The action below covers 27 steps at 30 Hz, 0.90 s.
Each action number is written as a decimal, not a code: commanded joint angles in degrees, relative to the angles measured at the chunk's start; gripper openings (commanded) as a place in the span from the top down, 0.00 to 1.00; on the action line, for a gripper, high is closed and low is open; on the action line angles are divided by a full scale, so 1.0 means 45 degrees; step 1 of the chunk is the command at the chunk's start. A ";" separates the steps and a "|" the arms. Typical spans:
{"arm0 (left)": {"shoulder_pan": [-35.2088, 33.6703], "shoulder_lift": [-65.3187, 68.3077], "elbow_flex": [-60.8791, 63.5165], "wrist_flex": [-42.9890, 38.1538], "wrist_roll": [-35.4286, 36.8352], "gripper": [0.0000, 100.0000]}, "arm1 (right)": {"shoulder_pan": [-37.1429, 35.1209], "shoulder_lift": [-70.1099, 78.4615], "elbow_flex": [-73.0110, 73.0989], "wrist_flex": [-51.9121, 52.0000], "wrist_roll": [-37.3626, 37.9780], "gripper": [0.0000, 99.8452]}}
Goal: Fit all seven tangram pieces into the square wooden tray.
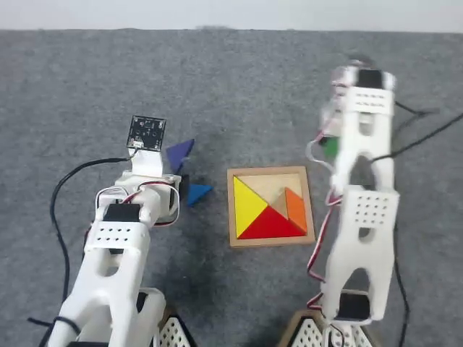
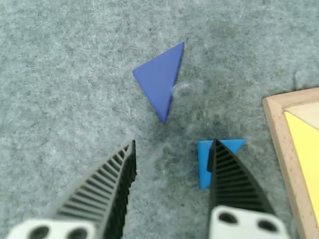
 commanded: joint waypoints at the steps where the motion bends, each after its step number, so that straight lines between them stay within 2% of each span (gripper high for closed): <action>1: 0.0098 -0.0371 -0.0107 -0.0332 -0.0176 0.78 | -0.1690 -0.2999 0.1836 0.0557 0.0781 0.99; 6: 0.0098 -0.0371 -0.0107 -0.0332 -0.0176 0.78 | -0.3995 -0.5714 0.5724 -0.0635 0.2676 0.99; 13: 0.0059 -0.0371 -0.0107 -0.0332 -0.0176 0.78 | -0.5402 -0.7433 1.1585 -0.4327 0.5802 0.99; 18: 0.0078 -0.0371 -0.0107 -0.0332 -0.0176 0.78 | -0.5284 -0.8156 1.3226 -0.5695 0.6037 0.99; 25: 0.0078 -0.0371 -0.0107 -0.0332 -0.0176 0.78 | -0.5324 -0.7648 1.3363 -0.6535 0.6056 0.99; 27: 0.0078 -0.0371 -0.0107 -0.0332 -0.0176 0.78 | -0.5284 -0.7551 1.3363 -0.6554 0.6056 0.96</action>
